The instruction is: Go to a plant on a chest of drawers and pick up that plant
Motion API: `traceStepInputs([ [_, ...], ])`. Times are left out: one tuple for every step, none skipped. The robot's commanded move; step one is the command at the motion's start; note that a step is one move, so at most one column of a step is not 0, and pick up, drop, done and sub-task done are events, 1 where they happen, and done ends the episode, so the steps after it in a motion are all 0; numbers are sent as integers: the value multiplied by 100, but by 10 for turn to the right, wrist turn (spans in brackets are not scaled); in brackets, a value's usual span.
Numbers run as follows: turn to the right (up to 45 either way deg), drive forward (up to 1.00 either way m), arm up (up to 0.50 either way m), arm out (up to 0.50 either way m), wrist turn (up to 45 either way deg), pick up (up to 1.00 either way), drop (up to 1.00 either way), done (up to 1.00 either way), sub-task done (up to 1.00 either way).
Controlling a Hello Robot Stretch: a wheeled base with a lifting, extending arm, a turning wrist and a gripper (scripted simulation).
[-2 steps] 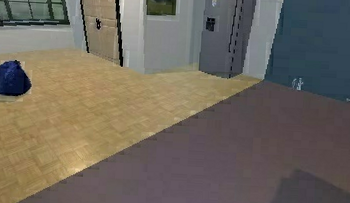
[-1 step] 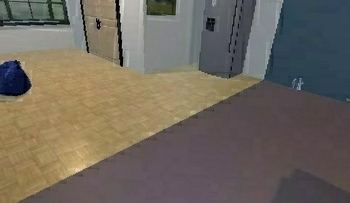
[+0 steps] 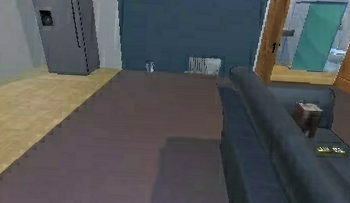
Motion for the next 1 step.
traceStepInputs([
  [180, 0, 0, 0, 0, 0, 0, 0, 0],
])
